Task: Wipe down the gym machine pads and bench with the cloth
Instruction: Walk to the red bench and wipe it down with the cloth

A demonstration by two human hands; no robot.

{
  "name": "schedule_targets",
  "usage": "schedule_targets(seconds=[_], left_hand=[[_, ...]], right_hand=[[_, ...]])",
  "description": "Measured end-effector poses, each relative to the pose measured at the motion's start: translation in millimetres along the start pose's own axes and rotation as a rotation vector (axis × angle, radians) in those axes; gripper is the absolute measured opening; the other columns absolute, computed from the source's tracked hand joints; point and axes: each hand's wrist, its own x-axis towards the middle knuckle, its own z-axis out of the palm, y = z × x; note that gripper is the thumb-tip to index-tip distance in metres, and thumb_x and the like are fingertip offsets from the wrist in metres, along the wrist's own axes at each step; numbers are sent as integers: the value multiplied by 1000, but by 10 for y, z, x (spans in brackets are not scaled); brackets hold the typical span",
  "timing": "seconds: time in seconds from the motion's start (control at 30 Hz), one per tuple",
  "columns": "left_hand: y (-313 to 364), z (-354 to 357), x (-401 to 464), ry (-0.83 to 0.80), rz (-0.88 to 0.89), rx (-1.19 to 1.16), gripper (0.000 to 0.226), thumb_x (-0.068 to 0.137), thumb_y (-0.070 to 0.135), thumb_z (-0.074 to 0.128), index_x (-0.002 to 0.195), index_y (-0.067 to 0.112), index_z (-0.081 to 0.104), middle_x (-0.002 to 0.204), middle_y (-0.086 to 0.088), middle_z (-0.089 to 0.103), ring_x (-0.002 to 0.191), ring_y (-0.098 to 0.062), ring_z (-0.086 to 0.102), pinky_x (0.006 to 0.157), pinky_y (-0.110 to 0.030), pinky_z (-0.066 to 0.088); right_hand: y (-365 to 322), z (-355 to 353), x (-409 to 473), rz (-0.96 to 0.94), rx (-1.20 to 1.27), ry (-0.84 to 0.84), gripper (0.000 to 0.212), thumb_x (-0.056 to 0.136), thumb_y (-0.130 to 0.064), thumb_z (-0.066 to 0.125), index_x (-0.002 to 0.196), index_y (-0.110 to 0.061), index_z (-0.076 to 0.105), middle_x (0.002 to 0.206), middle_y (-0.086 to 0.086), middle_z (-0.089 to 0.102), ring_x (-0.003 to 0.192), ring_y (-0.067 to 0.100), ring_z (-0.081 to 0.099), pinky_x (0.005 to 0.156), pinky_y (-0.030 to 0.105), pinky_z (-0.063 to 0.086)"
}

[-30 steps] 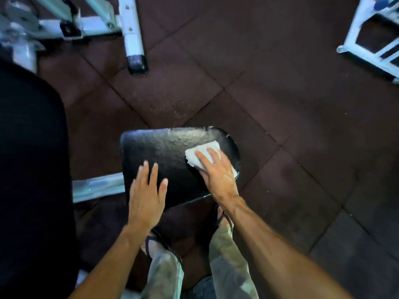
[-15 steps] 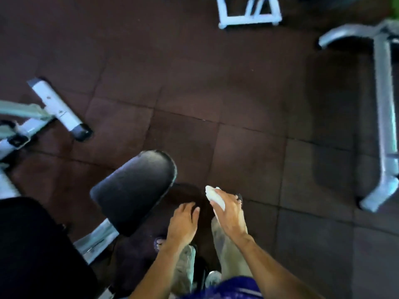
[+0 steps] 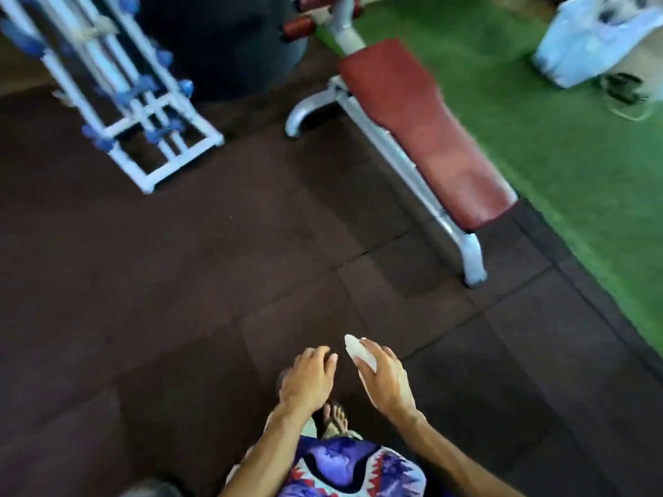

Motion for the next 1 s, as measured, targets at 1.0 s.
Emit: schedule_targets(seconds=[1.0], left_hand=[[3835,-1480,4772,-433,469,565,43,100,43,37,133,18,51,131,-9,56,125,-25,52,108,-37,40]], right_hand=[[251,-2408,4096,580,563,571,31,96,-36,63,127,-36,61,101,-8,66,97,10,63,81,26,46]])
